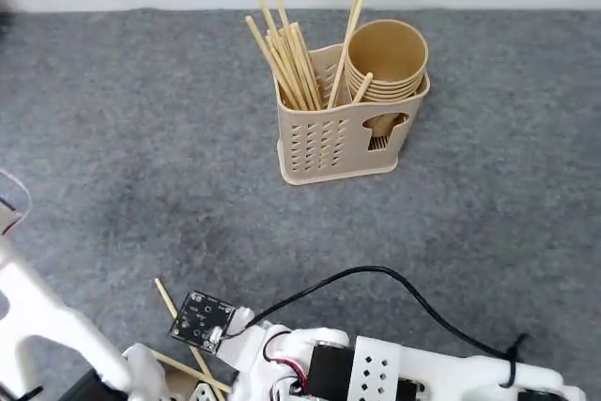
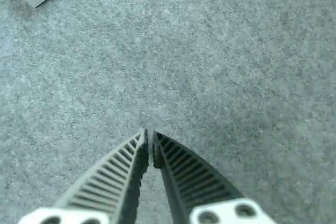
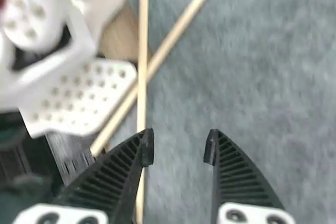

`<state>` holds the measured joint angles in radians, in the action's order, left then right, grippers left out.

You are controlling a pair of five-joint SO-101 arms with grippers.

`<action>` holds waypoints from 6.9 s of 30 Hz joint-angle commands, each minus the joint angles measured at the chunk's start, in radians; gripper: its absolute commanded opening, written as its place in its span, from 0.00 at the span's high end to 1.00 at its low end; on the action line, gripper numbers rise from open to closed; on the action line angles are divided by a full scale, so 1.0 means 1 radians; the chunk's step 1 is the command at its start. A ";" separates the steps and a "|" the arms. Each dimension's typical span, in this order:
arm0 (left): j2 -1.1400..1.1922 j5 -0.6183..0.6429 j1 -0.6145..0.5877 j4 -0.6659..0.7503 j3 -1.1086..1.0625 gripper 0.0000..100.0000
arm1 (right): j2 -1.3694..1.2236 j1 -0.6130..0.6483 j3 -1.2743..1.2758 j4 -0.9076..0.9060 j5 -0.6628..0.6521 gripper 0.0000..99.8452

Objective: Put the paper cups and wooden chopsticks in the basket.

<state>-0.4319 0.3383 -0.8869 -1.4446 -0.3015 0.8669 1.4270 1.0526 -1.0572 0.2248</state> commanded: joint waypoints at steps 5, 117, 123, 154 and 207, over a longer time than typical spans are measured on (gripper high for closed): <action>-0.021 -0.008 -0.068 0.031 0.004 0.99 | -0.005 0.016 0.137 0.286 0.084 0.82; -0.021 0.066 -0.132 0.020 -0.062 0.99 | -0.644 -0.041 -0.095 0.176 0.250 0.98; -0.021 0.066 -0.132 0.020 -0.062 0.99 | -0.644 -0.148 -0.095 0.116 0.193 0.95; -0.114 0.012 0.138 -0.109 -0.062 0.99 | 0.318 -0.527 -0.098 -0.236 -0.064 0.99; -1.386 -0.072 0.790 0.206 -1.253 0.99 | 0.016 -1.052 -0.462 0.872 -0.146 0.99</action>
<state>-1.8036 0.2785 -0.0997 -1.2605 -1.5489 0.9452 0.4005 0.6368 -0.2731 0.0913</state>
